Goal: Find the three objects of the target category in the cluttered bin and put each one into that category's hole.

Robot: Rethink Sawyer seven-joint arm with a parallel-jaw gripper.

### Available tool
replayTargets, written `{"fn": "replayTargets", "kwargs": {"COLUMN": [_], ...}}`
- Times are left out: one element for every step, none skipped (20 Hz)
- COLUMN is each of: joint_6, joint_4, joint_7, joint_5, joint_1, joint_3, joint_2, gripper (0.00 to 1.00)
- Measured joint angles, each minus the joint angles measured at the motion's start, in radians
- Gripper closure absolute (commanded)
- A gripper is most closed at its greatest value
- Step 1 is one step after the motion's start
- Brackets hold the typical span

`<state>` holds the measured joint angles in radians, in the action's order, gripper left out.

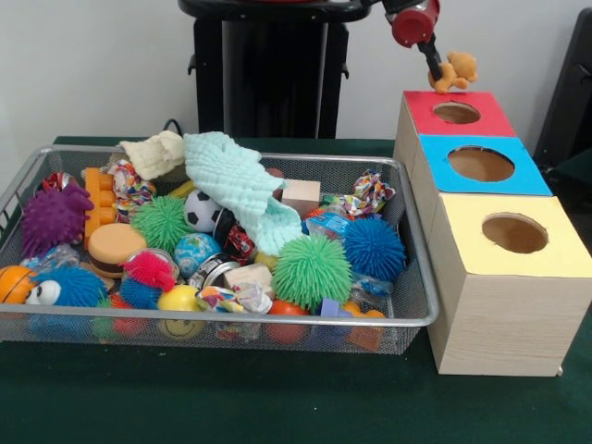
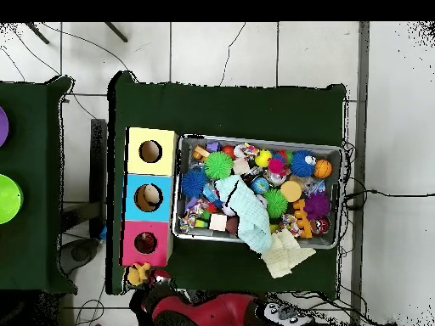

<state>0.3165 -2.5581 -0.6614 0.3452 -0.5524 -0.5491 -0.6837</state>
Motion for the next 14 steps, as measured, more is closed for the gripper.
{"fn": "replayTargets", "kwargs": {"joint_6": [0.001, 0.002, 0.002, 0.002, 0.002, 0.002, 0.002, 0.002, 0.002, 0.002, 0.002, 0.002, 0.002, 0.002], "joint_4": [0.0, 0.0, 0.0, 0.0, 0.0, 0.0, 0.0, 0.0, 0.0, 0.0, 0.0, 0.0, 0.0, 0.0], "joint_7": [0.0, 0.0, 0.0, 0.0, 0.0, 0.0, 0.0, 0.0, 0.0, 0.0, 0.0, 0.0, 0.0, 0.0], "joint_5": [0.002, 0.003, 0.003, 0.003, 0.004, 0.003, 0.004, 0.003, 0.004, 0.004, 0.004, 0.004, 0.004, 0.004], "joint_1": [0.0, 0.0, 0.0, 0.0, 0.0, 0.0, 0.0, 0.0, 0.0, 0.0, 0.0, 0.0, 0.0, 0.0], "joint_3": [0.0, 0.0, 0.0, 0.0, -0.001, -0.002, -0.005, -0.008, -0.01, -0.012, -0.013, -0.016, -0.018, -0.018], "joint_2": [0.0, 0.0, -0.001, -0.002, -0.004, -0.006, -0.014, -0.021, -0.025, -0.029, -0.033, -0.044, -0.049, -0.053], "gripper": [1.0, 1.0, 1.0, 1.0, 1.0, 1.0, 1.0, 1.0, 1.0, 1.0, 1.0, 1.0, 1.0, 1.0]}}
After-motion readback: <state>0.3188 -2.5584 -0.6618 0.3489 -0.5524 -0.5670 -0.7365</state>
